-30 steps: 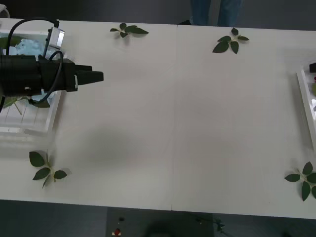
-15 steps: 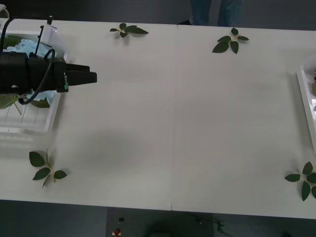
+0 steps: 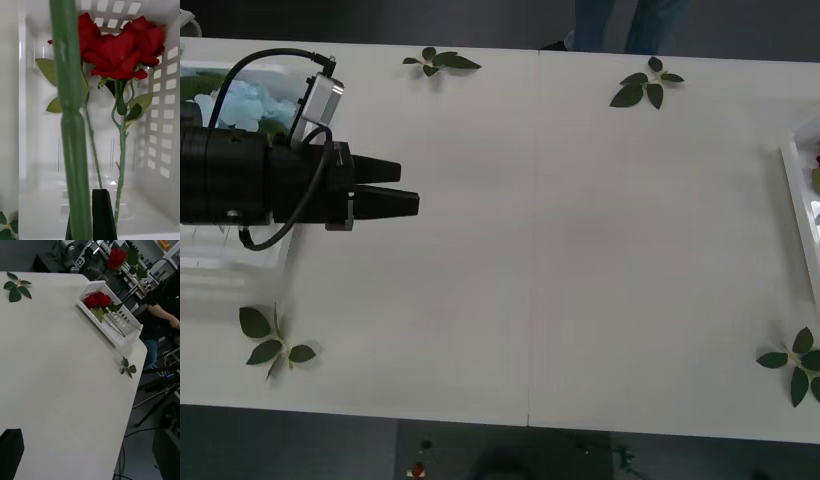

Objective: Put the red flowers into the right box and the blue flowers into the left box

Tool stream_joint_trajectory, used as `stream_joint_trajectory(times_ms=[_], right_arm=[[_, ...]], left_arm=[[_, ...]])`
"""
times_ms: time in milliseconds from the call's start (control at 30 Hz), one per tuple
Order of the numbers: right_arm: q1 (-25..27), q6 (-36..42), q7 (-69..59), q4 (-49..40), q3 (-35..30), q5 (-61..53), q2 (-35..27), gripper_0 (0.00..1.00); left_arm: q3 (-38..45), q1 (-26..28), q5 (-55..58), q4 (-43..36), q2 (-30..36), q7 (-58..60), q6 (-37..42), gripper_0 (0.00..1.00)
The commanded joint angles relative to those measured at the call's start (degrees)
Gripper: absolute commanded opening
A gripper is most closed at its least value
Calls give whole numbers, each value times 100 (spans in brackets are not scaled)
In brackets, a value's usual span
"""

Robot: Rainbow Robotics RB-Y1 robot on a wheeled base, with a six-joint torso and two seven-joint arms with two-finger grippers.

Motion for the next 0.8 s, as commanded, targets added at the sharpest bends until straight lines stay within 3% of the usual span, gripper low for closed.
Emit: stream_joint_trajectory(times_ms=[33, 100, 133, 167, 200, 800], right_arm=[[51, -15, -59, 120, -64, 71, -10, 9], [51, -15, -50, 137, -73, 89, -10, 50], [51, -15, -41, 137, -73, 89, -10, 77], [51, -15, -32, 137, -73, 89, -19, 93], [51, -15, -24, 137, -73, 89, -10, 100], [42, -59, 47, 85, -73, -157, 52, 100]], left_arm=[[209, 102, 208, -572, 353, -195, -279, 100], [218, 173, 260, -792, 493, -195, -499, 100], [209, 226, 260, -924, 572, -195, -639, 100], [209, 243, 260, -977, 590, -195, -701, 100], [209, 269, 260, -1082, 625, -195, -824, 100], [209, 243, -285, -1214, 572, -687, -1140, 100]])
